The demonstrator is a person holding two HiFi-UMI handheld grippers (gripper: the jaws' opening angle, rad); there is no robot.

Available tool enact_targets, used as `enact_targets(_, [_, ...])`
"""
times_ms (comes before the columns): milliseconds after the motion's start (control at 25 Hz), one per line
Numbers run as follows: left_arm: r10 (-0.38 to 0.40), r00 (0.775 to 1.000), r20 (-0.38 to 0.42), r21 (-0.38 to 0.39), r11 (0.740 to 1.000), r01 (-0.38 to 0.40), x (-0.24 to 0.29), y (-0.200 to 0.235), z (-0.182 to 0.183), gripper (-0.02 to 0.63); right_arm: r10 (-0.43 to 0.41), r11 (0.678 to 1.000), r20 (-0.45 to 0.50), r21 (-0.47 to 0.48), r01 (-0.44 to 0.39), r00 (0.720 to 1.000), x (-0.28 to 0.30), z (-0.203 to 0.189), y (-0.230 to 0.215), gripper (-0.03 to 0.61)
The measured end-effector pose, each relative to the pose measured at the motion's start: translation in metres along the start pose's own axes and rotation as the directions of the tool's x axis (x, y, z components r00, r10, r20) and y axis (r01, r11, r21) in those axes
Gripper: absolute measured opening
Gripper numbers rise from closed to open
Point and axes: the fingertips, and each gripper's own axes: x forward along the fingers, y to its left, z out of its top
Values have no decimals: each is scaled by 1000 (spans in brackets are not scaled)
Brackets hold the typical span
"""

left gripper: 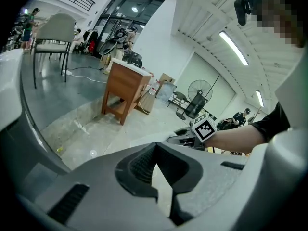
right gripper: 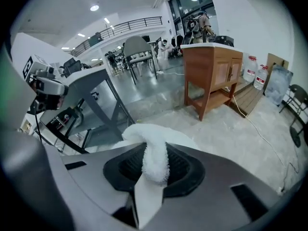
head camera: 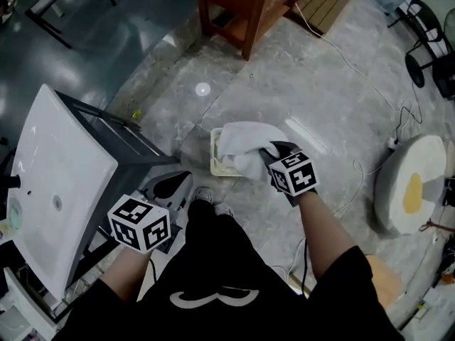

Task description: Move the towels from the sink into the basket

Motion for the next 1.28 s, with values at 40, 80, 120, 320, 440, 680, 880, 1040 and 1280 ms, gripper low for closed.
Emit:
enact_targets(40, [-1, 1000, -8, -9, 1000, 1, 4, 3, -6, 7, -1, 1000, -20, 3, 1, 1000, 9, -6, -2, 87])
enact_targets(80, [-1, 1000, -16, -20, 1000, 1, 7, 6, -12, 8, -2, 1000, -40, 6, 2, 999, 17, -13, -4, 87])
enact_targets(120, [-1, 1000, -23, -31, 1000, 0, 10, 9, -18, 7, -4, 1000, -59, 8, 4, 998, 25, -19, -5, 87])
enact_targets(320, [1, 999, -54, -57, 998, -4, 20, 22, -39, 6, -20, 1000, -121, 20, 22, 992, 59, -46, -14, 86])
enact_targets(440, [3, 998, -70, -66, 998, -8, 26, 31, -50, 8, -39, 999, -191, 1, 40, 981, 78, -65, -21, 87])
enact_targets(680, [-5, 995, -95, -81, 997, -3, 40, 38, -60, 6, -36, 997, -215, 64, 51, 976, 95, -86, -32, 256])
enact_targets(880, [-16, 994, -110, -86, 996, 6, 49, 36, -63, 6, -9, 994, -223, 108, 34, 975, 96, -101, -32, 313])
enact_targets(1040, [-18, 993, -116, -80, 997, 9, 54, 34, -60, 8, 22, 984, -204, 175, 14, 979, 92, -112, -33, 316])
enact_targets(1280, [-15, 995, -97, -67, 998, 8, 54, 26, -46, 8, 50, 967, -104, 255, -22, 993, 68, -88, -28, 314])
